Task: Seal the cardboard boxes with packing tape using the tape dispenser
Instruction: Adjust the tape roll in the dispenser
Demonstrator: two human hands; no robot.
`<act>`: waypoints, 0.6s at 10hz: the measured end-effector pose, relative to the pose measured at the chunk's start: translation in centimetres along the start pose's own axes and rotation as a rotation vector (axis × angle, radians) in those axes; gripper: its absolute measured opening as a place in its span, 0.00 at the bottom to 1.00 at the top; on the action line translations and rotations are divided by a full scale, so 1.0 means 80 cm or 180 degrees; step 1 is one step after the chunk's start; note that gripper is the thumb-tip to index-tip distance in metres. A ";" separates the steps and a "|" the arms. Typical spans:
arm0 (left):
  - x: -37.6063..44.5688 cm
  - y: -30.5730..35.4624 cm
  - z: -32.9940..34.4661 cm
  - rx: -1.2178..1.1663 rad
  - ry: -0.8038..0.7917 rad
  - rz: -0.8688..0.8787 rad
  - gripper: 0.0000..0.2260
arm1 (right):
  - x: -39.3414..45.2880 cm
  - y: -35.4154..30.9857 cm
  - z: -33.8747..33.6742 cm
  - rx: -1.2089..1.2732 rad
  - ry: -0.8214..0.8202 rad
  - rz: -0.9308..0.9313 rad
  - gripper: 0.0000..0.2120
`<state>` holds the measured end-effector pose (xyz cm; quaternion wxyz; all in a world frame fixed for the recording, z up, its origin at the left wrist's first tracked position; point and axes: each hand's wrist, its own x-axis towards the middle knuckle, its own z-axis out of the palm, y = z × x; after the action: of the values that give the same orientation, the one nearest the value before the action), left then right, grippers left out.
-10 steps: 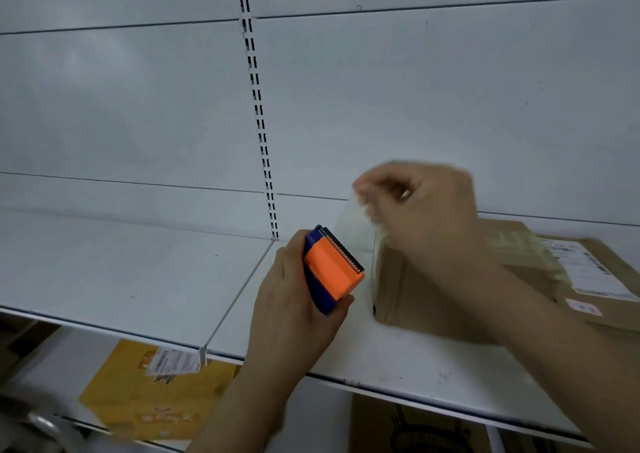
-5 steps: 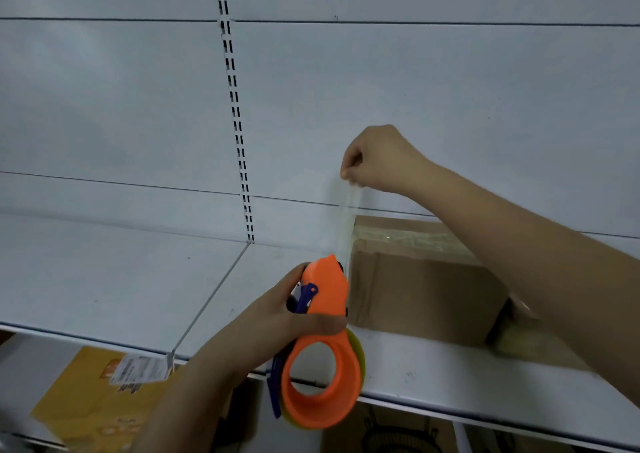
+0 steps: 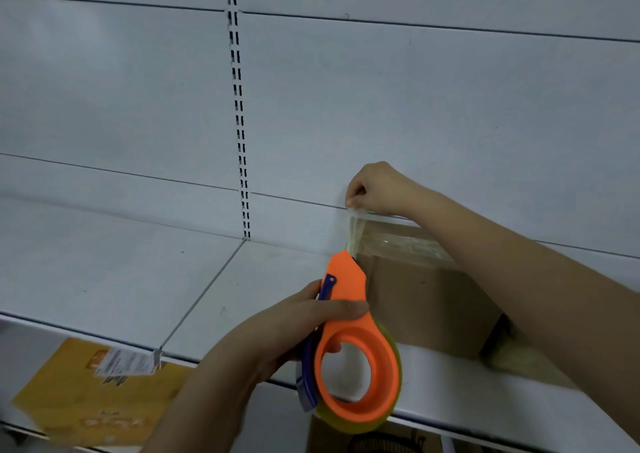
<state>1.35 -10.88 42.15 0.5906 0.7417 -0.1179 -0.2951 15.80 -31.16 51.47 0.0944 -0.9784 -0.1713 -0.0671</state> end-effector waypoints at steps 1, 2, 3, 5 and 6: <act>-0.003 0.001 0.003 -0.0041 -0.0134 -0.0046 0.18 | -0.005 0.011 0.013 0.0159 -0.0133 0.0162 0.04; 0.005 0.001 0.008 -0.0186 -0.0124 -0.0053 0.25 | -0.010 0.022 0.021 0.0901 -0.0367 0.0580 0.04; 0.004 -0.003 0.014 -0.0228 -0.0111 0.0023 0.31 | -0.015 0.032 0.025 0.1394 -0.0607 0.1027 0.06; 0.009 -0.010 0.019 -0.0451 0.0025 0.0131 0.30 | -0.013 0.028 0.033 0.0755 -0.0578 0.1116 0.16; 0.011 -0.015 0.021 -0.0470 0.0084 0.0162 0.30 | -0.015 0.028 0.036 0.0275 -0.0174 0.0760 0.12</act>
<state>0.85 -12.40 40.57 0.6525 0.6968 -0.1068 -0.2780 15.78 -33.01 48.13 0.1390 -0.9883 -0.0588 -0.0213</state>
